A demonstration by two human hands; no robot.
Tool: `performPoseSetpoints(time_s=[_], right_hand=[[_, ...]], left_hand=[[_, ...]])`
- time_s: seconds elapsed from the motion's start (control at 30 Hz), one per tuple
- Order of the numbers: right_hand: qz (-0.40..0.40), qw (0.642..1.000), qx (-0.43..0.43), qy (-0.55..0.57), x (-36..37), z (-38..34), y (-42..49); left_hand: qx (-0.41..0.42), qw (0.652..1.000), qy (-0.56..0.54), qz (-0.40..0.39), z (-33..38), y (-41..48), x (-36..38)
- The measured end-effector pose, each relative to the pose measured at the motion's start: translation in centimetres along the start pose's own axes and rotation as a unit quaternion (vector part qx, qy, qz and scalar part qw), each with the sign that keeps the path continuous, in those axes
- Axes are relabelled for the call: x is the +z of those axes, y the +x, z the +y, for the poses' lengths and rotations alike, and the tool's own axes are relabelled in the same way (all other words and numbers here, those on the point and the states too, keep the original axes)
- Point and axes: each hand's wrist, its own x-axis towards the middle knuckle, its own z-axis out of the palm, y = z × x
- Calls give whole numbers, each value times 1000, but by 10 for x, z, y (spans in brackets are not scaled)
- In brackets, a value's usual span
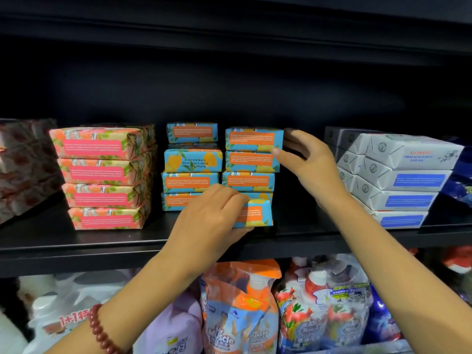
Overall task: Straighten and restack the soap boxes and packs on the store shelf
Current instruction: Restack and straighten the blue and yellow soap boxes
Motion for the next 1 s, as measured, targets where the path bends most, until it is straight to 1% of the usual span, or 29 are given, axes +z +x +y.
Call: performPoseSetpoints(time_s=[0.07,0.13,0.2,0.27,0.33,0.43,0.53,0.83,1.0], right_hand=[[6,1000,-14,-4,-8,4,-25],[-29,999,-25,-38,-16,12,-51],[-73,991,-37,-106,-24,20,-73],[-99,983,-49,-149,-32,26,-86],[-120,979,-49,-160,-38,28,-92],[-148,973,-51,-167,-42,28,-95],[-151,972,-52,-170,-43,28,-95],[-146,972,-38,-179,-43,25,-97],[-140,973,-36,-179,-43,24,-98]], left_hand=[[-6,1000,-1,-23,0,4,0],[-13,999,-4,-41,-1,8,1],[-21,998,-15,-56,-1,10,3],[-42,996,-33,-72,-2,11,3],[-62,993,-58,-82,-2,11,2],[-66,988,-113,-77,-5,12,3],[-71,983,-148,-81,-6,16,7],[-96,983,-127,-91,-6,26,20],[-123,979,-119,-115,-9,34,30]])
